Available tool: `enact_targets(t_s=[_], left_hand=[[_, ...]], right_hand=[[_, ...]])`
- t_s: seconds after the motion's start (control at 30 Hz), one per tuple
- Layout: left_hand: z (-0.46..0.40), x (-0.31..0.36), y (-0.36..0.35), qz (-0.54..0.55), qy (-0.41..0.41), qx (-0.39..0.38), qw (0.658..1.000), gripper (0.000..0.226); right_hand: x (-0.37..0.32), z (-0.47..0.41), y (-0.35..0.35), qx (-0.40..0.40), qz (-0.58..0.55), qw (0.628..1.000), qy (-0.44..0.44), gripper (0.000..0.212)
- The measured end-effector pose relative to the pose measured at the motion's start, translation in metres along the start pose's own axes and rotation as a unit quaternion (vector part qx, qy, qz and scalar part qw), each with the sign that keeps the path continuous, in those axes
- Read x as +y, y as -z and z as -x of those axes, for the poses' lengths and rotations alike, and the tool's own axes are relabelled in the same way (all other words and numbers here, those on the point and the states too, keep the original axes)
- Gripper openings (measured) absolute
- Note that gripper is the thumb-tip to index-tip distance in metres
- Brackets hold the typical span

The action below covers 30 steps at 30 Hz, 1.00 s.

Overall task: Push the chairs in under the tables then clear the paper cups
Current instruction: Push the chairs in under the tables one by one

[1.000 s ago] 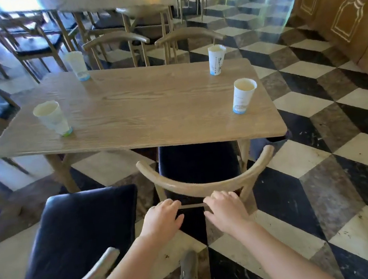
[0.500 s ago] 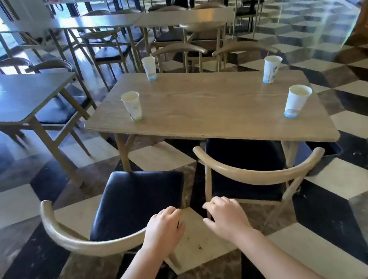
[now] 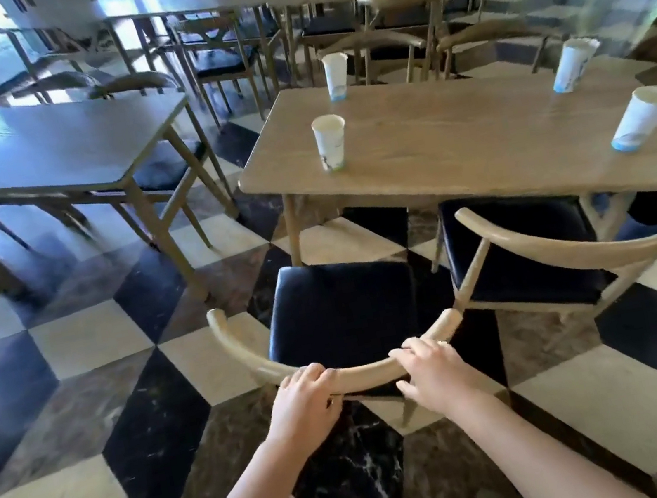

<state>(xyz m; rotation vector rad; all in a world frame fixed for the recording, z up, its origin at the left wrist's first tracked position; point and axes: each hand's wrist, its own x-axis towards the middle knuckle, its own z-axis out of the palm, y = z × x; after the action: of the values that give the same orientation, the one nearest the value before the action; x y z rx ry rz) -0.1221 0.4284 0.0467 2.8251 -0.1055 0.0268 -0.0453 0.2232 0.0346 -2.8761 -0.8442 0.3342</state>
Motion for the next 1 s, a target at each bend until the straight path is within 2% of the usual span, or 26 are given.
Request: enact_targets(t_s=[0.1,0.4,0.6,0.83,1.0], left_hand=[[0.009,-0.028,0.0,-0.011,-0.001,-0.035,0.999,0.027],[-0.023,-0.067,-0.02,-0.047,-0.018,-0.077,0.996,0.036],[-0.037,-0.086,-0.034,-0.084,-0.048,-0.126,0.987,0.041],[-0.047,-0.097,-0.027,-0.04,-0.083,-0.098,0.991,0.038],[-0.06,-0.105,-0.02,-0.056,-0.108,-0.142,0.982,0.036]], right_hand=[[-0.026,-0.006,-0.009,0.006,0.009,1.0,-0.004,0.046],[-0.037,-0.036,-0.032,0.004,-0.01,0.999,-0.036,0.049],[-0.032,-0.047,-0.045,-0.033,-0.016,0.999,-0.032,0.054],[-0.032,-0.051,-0.046,-0.024,-0.011,0.999,-0.028,0.037],[-0.037,-0.053,-0.039,-0.02,0.011,0.998,-0.053,0.029]])
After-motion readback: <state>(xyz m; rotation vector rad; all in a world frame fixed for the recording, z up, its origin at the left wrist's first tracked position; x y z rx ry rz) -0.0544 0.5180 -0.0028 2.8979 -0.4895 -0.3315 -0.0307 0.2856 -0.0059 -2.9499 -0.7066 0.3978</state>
